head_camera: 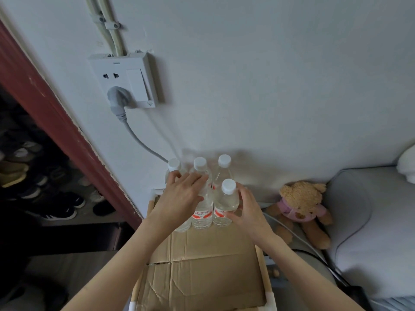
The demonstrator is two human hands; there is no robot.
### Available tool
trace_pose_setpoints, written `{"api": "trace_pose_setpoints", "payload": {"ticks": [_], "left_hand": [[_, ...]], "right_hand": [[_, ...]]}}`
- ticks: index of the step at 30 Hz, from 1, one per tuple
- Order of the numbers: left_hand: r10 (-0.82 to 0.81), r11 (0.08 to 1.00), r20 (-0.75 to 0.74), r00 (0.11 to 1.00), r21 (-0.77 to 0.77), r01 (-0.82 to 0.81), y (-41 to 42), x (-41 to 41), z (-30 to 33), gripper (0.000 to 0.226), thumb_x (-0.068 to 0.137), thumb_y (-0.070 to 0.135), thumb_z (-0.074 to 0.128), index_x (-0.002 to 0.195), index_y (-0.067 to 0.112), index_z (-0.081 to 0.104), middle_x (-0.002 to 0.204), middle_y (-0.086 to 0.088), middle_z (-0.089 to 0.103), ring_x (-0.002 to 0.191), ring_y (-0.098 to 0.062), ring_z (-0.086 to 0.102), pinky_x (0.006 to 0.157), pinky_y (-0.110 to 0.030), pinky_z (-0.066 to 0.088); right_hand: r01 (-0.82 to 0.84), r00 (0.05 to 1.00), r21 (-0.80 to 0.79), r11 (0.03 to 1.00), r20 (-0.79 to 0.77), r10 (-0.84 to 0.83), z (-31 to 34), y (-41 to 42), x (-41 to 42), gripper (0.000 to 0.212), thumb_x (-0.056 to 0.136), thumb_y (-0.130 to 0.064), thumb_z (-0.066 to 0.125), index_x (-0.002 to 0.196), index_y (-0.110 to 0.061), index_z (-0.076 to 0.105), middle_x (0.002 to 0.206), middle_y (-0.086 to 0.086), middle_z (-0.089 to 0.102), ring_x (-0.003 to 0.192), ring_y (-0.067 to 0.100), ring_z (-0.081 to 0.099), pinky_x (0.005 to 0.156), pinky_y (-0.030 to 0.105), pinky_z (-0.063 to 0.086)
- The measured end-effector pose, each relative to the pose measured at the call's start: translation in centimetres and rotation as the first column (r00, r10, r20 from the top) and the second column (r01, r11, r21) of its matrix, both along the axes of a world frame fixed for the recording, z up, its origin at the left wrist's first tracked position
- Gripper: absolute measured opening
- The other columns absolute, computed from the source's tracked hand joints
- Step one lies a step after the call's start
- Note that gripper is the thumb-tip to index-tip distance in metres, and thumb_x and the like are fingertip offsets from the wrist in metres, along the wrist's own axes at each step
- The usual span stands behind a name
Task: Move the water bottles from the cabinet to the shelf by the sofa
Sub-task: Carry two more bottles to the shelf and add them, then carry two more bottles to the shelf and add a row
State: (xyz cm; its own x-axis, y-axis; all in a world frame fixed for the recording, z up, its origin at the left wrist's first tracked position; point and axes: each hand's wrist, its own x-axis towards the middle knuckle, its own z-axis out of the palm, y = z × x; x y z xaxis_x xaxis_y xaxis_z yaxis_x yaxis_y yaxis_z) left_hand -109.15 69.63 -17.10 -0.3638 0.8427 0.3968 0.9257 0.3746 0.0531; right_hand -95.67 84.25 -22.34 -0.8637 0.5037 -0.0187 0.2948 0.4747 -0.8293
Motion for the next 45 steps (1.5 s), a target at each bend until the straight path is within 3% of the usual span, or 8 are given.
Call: {"api": "trace_pose_setpoints", "payload": {"ticks": [5, 8, 15, 22, 26, 31, 41, 45], "left_hand": [[0.013, 0.998, 0.004, 1.000, -0.063, -0.012, -1.0, 0.6, -0.2, 0.074, 0.065, 0.031, 0.079, 0.128, 0.013, 0.046, 0.128, -0.004, 0.056, 0.117, -0.021, 0.053, 0.095, -0.043, 0.039], [0.057, 0.994, 0.057, 0.997, -0.094, -0.051, -2.0, 1.3, -0.3, 0.073, 0.080, 0.038, 0.061, 0.141, 0.019, 0.026, 0.150, -0.006, 0.028, 0.139, -0.024, 0.020, 0.108, -0.046, 0.022], [0.306, 0.951, 0.123, 0.944, -0.073, -0.299, -6.9, 8.0, -2.0, 0.064, 0.085, 0.040, 0.049, 0.142, 0.024, 0.023, 0.150, -0.009, 0.025, 0.140, -0.027, 0.013, 0.108, -0.051, 0.022], [0.632, 0.774, 0.223, 0.742, -0.221, -0.593, -14.5, 19.9, -7.2, 0.062, 0.085, 0.043, 0.050, 0.139, 0.028, 0.025, 0.149, -0.010, 0.023, 0.135, -0.031, 0.019, 0.102, -0.056, 0.029], [0.797, 0.604, 0.210, 0.566, -0.276, -0.748, -19.4, 25.5, -7.5, 0.061, 0.090, 0.057, 0.014, 0.138, 0.024, 0.031, 0.146, -0.012, 0.025, 0.134, -0.030, 0.018, 0.102, -0.056, 0.030], [0.930, 0.344, 0.234, 0.285, -0.271, -0.899, -25.8, 33.2, -7.7, 0.063, 0.089, 0.060, 0.013, 0.141, 0.026, 0.027, 0.149, -0.012, 0.027, 0.138, -0.029, 0.015, 0.106, -0.052, 0.022], [0.850, -0.307, 0.369, -0.377, -0.235, -0.922, -36.6, 55.0, -9.3, 0.062, 0.088, 0.062, 0.007, 0.139, 0.029, 0.025, 0.146, -0.011, 0.033, 0.134, -0.026, 0.014, 0.102, -0.054, 0.027], [0.725, -0.525, 0.372, -0.579, -0.244, -0.815, -42.1, 65.0, -9.0, 0.063, 0.088, 0.062, 0.010, 0.135, 0.027, 0.032, 0.144, -0.012, 0.038, 0.132, -0.027, 0.017, 0.099, -0.057, 0.032]], "right_hand": [[-0.040, 0.999, 0.092, 0.995, 0.036, 0.037, 0.3, 0.2, 0.6, 0.079, 0.074, -0.048, 0.066, 0.138, -0.031, 0.024, 0.141, -0.008, 0.038, 0.129, 0.008, 0.036, 0.107, 0.036, 0.036], [-0.094, 0.994, 0.182, 0.979, 0.078, 0.081, 0.4, 0.7, 0.7, 0.086, 0.074, -0.060, 0.059, 0.142, -0.033, 0.014, 0.148, -0.008, 0.031, 0.135, 0.011, 0.029, 0.109, 0.041, 0.033], [-0.051, 0.997, 0.235, 0.971, 0.067, 0.037, -1.5, -1.0, 4.8, 0.088, 0.080, -0.052, 0.059, 0.145, -0.019, 0.010, 0.154, 0.003, 0.014, 0.142, 0.018, 0.012, 0.114, 0.037, 0.022], [-0.512, 0.858, 0.462, 0.724, 0.302, 0.415, -4.3, -6.3, 11.0, 0.074, 0.080, -0.060, 0.045, 0.140, -0.018, 0.029, 0.148, 0.012, 0.032, 0.128, 0.035, 0.041, 0.099, 0.051, 0.040], [-0.657, 0.741, 0.510, 0.555, 0.302, 0.600, -3.3, -10.5, 11.4, 0.072, 0.078, -0.062, 0.037, 0.138, -0.022, 0.033, 0.143, 0.012, 0.041, 0.119, 0.038, 0.049, 0.096, 0.053, 0.041], [-0.741, 0.613, 0.485, 0.465, 0.204, 0.763, -2.1, -17.1, 10.6, 0.076, 0.075, -0.068, 0.039, 0.137, -0.024, 0.035, 0.146, 0.010, 0.037, 0.129, 0.033, 0.039, 0.101, 0.055, 0.037], [-0.833, 0.014, 0.521, -0.184, 0.353, 0.936, -1.6, -39.7, 21.8, 0.076, 0.083, -0.072, 0.010, 0.137, -0.023, 0.032, 0.140, 0.011, 0.045, 0.126, 0.030, 0.046, 0.100, 0.055, 0.027], [-0.804, -0.237, 0.470, -0.363, 0.307, 0.922, -1.8, -49.0, 30.4, 0.084, 0.076, -0.077, 0.013, 0.143, -0.026, 0.021, 0.152, 0.006, 0.024, 0.140, 0.025, 0.021, 0.111, 0.045, 0.004]]}}
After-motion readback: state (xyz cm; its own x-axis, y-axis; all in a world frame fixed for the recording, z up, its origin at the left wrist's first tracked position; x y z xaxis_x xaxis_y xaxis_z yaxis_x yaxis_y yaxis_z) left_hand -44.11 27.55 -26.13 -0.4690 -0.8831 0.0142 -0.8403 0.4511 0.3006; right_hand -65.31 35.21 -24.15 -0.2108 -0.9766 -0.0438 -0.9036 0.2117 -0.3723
